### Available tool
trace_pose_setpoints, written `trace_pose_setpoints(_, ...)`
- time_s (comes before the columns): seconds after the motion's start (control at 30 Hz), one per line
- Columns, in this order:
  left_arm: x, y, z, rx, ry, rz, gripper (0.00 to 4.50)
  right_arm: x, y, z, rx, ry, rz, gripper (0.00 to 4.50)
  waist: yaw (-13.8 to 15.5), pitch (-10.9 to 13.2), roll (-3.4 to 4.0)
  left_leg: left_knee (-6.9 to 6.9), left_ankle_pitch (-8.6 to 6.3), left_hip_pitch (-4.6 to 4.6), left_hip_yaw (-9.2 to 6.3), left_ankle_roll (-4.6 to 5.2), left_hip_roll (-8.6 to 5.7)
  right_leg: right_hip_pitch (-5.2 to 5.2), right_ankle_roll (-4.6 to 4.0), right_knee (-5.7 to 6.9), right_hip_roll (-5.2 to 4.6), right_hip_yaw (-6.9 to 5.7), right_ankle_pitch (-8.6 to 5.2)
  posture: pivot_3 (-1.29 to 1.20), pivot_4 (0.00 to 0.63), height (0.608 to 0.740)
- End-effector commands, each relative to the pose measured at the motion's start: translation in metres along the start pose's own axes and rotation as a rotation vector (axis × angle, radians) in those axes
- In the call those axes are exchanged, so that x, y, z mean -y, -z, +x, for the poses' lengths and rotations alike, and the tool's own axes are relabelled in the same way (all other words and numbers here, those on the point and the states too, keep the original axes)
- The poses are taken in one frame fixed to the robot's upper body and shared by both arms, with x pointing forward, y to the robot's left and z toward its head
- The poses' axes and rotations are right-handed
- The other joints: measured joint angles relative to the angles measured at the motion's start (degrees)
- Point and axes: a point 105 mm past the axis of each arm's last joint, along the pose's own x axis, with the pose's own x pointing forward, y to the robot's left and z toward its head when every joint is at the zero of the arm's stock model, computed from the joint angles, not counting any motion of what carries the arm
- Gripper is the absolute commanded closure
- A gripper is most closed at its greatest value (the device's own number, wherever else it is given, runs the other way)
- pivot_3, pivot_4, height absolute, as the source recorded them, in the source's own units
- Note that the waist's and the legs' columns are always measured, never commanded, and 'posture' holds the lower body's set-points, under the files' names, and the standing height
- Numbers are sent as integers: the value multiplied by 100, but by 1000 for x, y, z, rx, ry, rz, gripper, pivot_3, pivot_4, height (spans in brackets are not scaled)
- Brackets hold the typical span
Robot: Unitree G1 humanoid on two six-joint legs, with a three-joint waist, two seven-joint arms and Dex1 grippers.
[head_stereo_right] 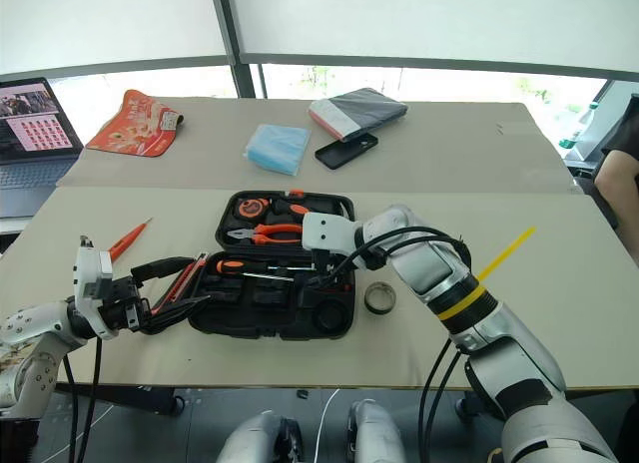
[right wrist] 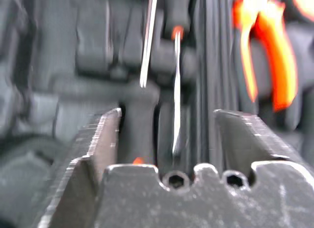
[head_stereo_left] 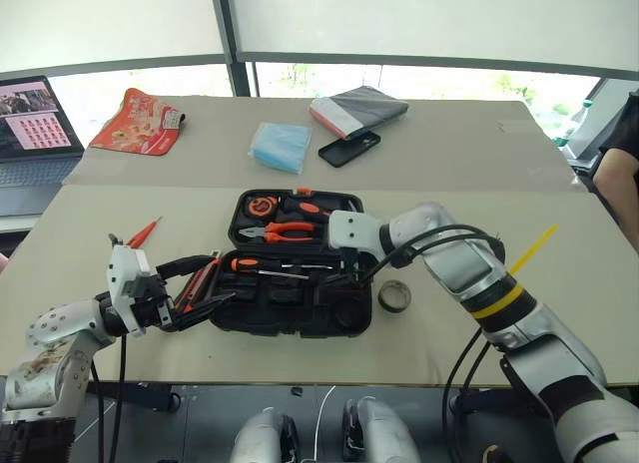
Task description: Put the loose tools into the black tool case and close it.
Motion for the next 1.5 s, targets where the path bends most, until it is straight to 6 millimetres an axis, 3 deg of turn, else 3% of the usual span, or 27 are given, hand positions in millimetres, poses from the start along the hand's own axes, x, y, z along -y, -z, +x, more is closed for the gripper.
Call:
trace_pose_setpoints(0.03,-1,-7,-3,24,-24,39,0,8,-33,-29,224,9,-5,923,10,0,0,0,3,0,0,7,0,1,0,-1,0,0,1,0,150,740)
trace_pose_setpoints(0.17,-1,-3,-5,19,-41,35,0,7,-13,-25,258,61,76,1999,26,-1,-2,0,1,5,-4,9,1,9,-1,-4,-18,-1,1,0,150,740)
trace_pose_setpoints(0.4,0,2,-7,-4,-50,49,0,-13,25,12,218,69,102,4413,5,0,-2,0,-7,6,-3,-7,0,10,-1,-2,-25,-2,1,0,150,740)
trace_pose_setpoints(0.57,0,1,-11,-19,-56,64,0,-16,30,32,222,64,147,4461,-35,-1,-2,-2,-4,11,-3,-11,7,11,0,-1,-13,2,0,0,150,740)
trace_pose_setpoints(0.77,7,5,-18,-36,-75,56,0,-27,48,48,114,5,204,4461,-129,-1,-2,-13,-11,55,-4,-32,13,46,-2,-2,-15,6,-3,0,150,740)
trace_pose_setpoints(0.9,7,10,-27,-48,-106,43,0,-28,40,52,107,-17,230,4461,-139,-2,-3,-23,-24,83,-7,-51,15,64,-7,-3,-20,11,-8,0,150,740)
trace_pose_setpoints(1.1,6,26,-42,-67,-153,23,0,-19,45,51,30,11,227,4461,-149,-4,-3,-44,-22,94,-8,-54,21,62,-15,-3,-19,14,-12,0,150,740)
trace_pose_setpoints(1.17,3,29,-48,-55,-179,20,0,-18,34,51,86,7,221,4461,-149,-6,-6,-56,-23,102,-7,-54,21,63,-17,-3,-19,15,-13,0,150,740)
trace_pose_setpoints(1.27,-3,32,-64,-17,-243,8,0,-8,7,32,283,75,174,4461,-142,-8,-12,-79,-22,107,-9,-54,23,58,-25,-4,-16,10,-18,0,150,740)
trace_pose_setpoints(1.37,-11,33,-88,16,-344,-15,0,-4,-2,3,410,134,181,4461,-121,-6,-13,-88,-14,89,-14,-67,23,42,-45,-2,-13,4,-29,0,150,740)
trace_pose_setpoints(1.5,-24,38,-129,-2,-560,-55,0,-17,1,-33,491,175,178,3362,-96,-5,-16,-86,-2,62,-15,-82,18,25,-49,-10,-17,2,-29,0,150,740)
